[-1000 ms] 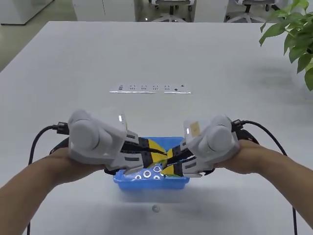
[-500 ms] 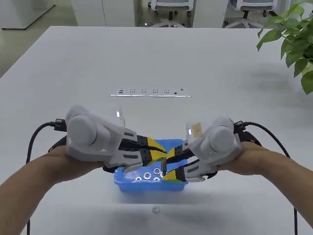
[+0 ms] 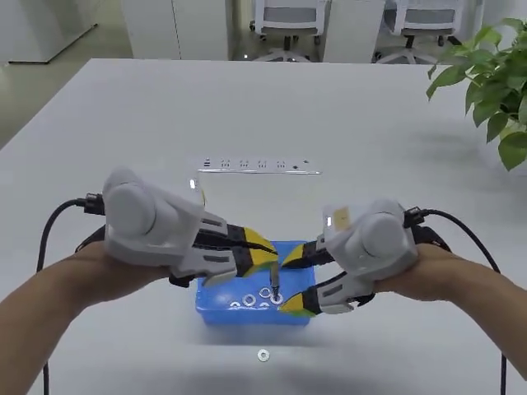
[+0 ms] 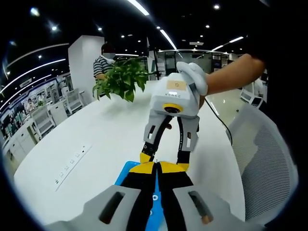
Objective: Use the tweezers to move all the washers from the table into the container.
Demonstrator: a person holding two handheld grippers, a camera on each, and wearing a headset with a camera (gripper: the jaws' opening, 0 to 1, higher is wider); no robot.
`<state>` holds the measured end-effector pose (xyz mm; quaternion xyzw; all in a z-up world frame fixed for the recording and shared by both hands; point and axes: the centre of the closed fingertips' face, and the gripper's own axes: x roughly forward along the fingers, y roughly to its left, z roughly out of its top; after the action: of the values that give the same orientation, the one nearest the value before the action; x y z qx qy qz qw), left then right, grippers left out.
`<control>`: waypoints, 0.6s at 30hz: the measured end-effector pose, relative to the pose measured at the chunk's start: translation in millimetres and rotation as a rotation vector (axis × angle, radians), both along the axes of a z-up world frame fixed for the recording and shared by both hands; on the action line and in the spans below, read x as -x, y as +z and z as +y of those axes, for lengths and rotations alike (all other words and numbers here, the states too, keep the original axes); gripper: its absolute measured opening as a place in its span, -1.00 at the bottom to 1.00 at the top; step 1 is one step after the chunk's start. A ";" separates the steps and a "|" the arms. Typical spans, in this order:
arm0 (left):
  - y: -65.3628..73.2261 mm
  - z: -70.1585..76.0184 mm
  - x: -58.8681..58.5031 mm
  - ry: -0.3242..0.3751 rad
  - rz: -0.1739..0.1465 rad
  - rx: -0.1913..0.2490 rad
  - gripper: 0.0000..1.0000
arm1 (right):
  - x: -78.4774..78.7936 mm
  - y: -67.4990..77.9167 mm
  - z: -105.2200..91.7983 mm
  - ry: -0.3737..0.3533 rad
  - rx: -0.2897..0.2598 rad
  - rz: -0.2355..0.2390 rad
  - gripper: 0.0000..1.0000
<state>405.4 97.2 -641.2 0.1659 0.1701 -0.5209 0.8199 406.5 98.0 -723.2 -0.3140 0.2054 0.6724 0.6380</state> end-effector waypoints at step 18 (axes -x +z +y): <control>11.5 6.9 23.2 0.004 0.008 0.004 -0.89 | 12.8 9.0 -6.9 -0.080 -0.047 0.035 0.40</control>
<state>382.2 104.1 -629.7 0.1619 0.1726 -0.5204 0.8205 393.7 91.0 -714.1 -0.2788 0.2132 0.6566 0.6676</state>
